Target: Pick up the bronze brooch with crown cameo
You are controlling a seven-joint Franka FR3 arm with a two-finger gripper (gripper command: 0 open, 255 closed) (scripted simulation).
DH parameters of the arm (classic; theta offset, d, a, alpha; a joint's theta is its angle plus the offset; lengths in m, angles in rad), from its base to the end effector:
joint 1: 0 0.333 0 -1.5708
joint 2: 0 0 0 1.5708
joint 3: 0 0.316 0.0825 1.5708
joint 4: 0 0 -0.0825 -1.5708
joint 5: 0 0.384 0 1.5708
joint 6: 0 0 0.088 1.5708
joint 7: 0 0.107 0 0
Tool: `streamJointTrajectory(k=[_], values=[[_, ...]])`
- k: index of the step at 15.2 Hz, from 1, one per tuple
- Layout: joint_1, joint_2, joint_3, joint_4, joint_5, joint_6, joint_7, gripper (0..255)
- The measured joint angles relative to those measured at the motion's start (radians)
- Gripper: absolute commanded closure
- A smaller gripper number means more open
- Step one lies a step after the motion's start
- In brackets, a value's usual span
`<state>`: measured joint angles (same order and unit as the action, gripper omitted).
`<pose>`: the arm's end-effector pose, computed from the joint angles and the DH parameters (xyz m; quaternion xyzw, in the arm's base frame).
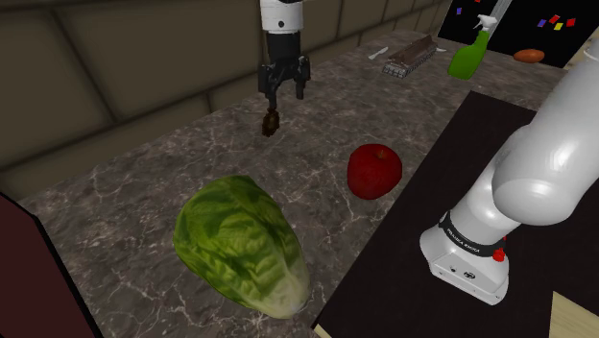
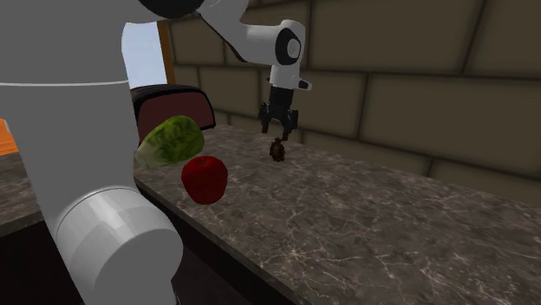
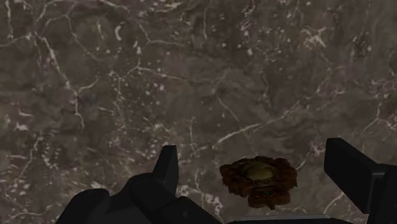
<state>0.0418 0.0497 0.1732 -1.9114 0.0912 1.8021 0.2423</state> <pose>0.5404 0.1247 0.4559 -0.9954 0.0273 0.0878 0.0285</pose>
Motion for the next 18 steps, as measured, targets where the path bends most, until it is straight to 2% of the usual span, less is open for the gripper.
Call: streamJointTrajectory(k=[4,11,12,18], values=[[0.016,0.117,0.010,0.121,-0.026,0.006,0.033,0],[0.021,0.153,0.010,0.080,-0.032,0.084,0.035,0],[0.021,0.156,0.010,0.078,-0.032,0.089,0.035,255],[0.021,0.154,0.010,0.072,-0.032,0.096,0.034,255]])
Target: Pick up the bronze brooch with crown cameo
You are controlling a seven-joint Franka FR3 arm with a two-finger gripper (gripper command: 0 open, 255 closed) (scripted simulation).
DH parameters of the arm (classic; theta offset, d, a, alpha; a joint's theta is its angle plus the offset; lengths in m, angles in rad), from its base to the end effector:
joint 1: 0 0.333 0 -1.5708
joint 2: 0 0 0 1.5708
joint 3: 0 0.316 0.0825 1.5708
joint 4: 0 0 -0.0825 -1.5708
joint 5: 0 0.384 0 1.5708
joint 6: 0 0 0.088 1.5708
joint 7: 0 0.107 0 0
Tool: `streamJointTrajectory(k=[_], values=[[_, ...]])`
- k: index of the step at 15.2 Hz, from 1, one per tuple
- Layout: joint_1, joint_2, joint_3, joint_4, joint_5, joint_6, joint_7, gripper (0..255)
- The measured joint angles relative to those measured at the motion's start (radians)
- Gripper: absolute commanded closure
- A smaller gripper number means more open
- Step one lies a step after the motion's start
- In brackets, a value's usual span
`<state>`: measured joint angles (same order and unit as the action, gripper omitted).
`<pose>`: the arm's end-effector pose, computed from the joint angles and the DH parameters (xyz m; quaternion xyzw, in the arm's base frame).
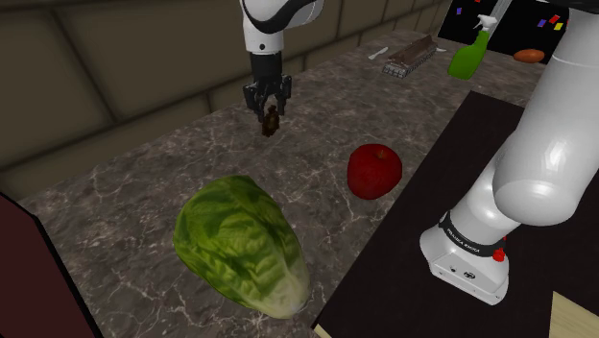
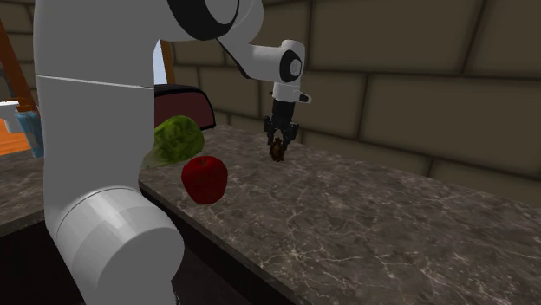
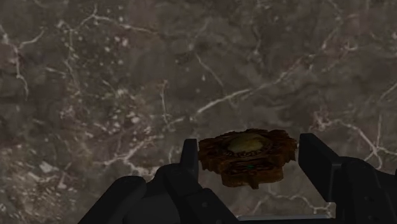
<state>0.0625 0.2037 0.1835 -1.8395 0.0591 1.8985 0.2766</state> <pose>0.5779 0.1444 0.4081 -0.9961 0.0272 0.0801 0.0259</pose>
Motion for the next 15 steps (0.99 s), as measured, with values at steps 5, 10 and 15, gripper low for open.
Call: streamJointTrajectory(k=[5,10,15], values=[[0.000,0.001,0.000,0.007,0.000,-0.008,0.001,255],[-0.003,-0.013,-0.001,0.051,0.001,-0.066,0.000,255],[-0.002,-0.027,0.000,0.098,0.003,-0.127,0.006,255]])
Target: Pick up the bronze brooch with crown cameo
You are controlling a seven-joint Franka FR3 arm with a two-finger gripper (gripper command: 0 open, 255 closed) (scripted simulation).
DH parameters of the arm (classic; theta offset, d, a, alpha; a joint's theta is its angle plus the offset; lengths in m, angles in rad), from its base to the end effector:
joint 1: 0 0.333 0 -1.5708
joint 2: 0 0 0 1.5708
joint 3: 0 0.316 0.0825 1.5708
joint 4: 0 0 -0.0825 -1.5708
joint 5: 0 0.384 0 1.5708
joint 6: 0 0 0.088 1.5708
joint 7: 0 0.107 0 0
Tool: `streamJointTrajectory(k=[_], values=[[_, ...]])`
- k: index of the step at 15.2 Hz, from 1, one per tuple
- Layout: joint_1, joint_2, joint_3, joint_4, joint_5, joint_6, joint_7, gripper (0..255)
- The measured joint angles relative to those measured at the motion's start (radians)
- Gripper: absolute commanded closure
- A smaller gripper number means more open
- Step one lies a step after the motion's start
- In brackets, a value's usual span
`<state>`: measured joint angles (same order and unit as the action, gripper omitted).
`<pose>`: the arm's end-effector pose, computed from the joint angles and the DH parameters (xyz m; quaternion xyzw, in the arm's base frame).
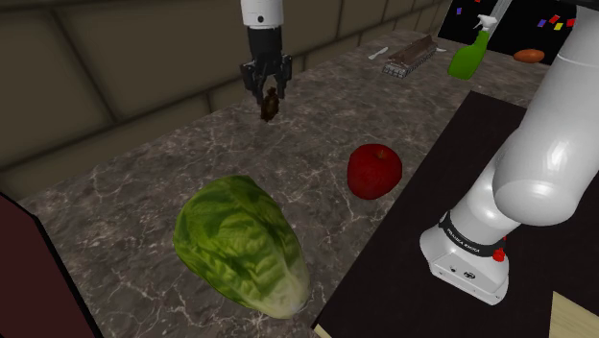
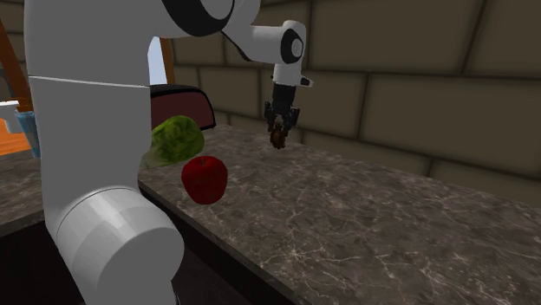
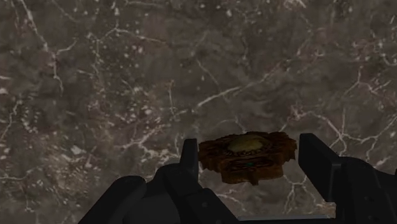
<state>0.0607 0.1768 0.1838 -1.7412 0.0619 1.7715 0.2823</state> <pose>0.5794 0.1442 0.4598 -0.9960 0.0274 0.0812 0.0257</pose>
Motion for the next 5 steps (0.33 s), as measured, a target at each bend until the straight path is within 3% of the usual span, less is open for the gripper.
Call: streamJointTrajectory(k=[5], values=[[0.000,-0.010,0.000,0.051,0.001,-0.060,0.004,255]])
